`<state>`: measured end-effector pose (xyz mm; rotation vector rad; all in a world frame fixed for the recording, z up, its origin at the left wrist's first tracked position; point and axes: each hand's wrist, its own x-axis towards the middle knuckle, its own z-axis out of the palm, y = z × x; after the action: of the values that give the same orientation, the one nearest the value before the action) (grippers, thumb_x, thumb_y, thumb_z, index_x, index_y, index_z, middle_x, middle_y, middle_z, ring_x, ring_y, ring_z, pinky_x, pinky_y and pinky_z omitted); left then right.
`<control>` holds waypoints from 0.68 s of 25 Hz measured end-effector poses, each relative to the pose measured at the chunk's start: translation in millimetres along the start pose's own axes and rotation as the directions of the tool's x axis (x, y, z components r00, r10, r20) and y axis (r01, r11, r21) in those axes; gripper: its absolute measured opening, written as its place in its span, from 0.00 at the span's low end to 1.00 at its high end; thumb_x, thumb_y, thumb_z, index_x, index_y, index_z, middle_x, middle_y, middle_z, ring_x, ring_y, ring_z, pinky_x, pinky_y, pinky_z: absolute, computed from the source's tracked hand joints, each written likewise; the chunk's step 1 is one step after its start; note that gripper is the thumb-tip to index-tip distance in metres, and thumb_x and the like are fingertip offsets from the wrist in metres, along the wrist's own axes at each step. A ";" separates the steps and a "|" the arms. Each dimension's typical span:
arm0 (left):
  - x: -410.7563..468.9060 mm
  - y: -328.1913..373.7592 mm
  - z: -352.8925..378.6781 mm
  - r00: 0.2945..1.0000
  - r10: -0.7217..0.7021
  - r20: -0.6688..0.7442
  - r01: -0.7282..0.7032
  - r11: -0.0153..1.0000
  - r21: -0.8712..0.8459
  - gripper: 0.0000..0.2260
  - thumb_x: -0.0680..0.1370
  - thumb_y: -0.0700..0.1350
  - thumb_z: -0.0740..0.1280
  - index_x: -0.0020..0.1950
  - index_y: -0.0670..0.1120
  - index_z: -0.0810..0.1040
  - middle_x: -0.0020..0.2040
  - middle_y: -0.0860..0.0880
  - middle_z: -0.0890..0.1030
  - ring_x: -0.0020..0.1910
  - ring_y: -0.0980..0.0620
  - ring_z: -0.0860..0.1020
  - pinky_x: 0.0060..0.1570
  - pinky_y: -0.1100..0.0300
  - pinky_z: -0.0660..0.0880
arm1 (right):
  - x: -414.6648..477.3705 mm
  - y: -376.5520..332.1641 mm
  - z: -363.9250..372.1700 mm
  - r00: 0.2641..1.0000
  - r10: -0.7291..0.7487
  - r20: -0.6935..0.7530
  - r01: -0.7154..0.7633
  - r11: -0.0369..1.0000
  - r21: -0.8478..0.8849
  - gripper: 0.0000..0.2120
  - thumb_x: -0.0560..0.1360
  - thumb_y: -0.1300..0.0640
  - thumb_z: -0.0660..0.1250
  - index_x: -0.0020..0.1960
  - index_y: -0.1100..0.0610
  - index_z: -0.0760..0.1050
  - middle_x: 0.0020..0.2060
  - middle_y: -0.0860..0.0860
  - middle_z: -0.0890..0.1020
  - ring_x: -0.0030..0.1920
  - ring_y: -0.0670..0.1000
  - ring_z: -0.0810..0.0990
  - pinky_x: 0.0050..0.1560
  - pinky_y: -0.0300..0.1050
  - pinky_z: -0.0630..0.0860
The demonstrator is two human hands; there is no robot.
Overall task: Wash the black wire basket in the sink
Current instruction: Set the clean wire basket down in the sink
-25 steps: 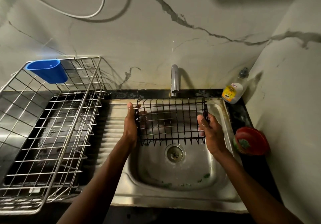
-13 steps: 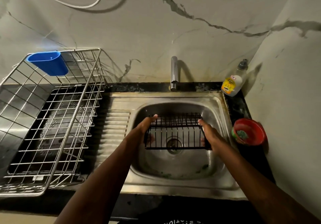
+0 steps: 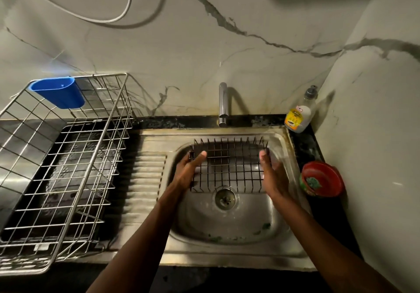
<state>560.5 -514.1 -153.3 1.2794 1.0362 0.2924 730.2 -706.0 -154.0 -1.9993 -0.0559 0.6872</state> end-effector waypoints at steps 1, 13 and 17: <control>-0.6 -4.6 2.4 0.982 -0.182 -0.051 0.185 0.981 0.062 0.27 0.72 0.63 0.75 0.63 0.47 0.79 0.55 0.43 0.83 0.49 0.45 0.82 0.47 0.49 0.79 | 6.8 3.9 1.7 0.963 0.252 0.094 -0.250 0.968 -0.027 0.46 0.71 0.21 0.58 0.77 0.52 0.65 0.72 0.58 0.73 0.70 0.61 0.72 0.68 0.57 0.71; 4.8 -13.4 -21.1 0.993 -0.032 0.114 0.046 0.992 -0.120 0.28 0.67 0.54 0.82 0.61 0.42 0.80 0.53 0.42 0.82 0.50 0.42 0.79 0.53 0.49 0.78 | 7.8 20.8 -2.5 0.991 -0.120 0.064 0.112 0.987 0.119 0.35 0.69 0.23 0.63 0.67 0.44 0.72 0.54 0.47 0.81 0.52 0.49 0.81 0.54 0.54 0.79; -0.5 -12.7 -29.4 0.928 0.226 0.297 -0.118 0.932 -0.343 0.28 0.69 0.33 0.79 0.67 0.39 0.75 0.64 0.41 0.82 0.65 0.41 0.80 0.63 0.50 0.78 | -25.2 13.8 -12.0 0.840 -0.533 -0.100 0.542 0.825 0.160 0.28 0.76 0.33 0.65 0.70 0.44 0.63 0.60 0.50 0.79 0.58 0.49 0.80 0.53 0.45 0.78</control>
<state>533.3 -499.6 -162.2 1.0782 0.5587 0.3512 711.6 -730.6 -149.9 -1.7036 -0.4948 0.2599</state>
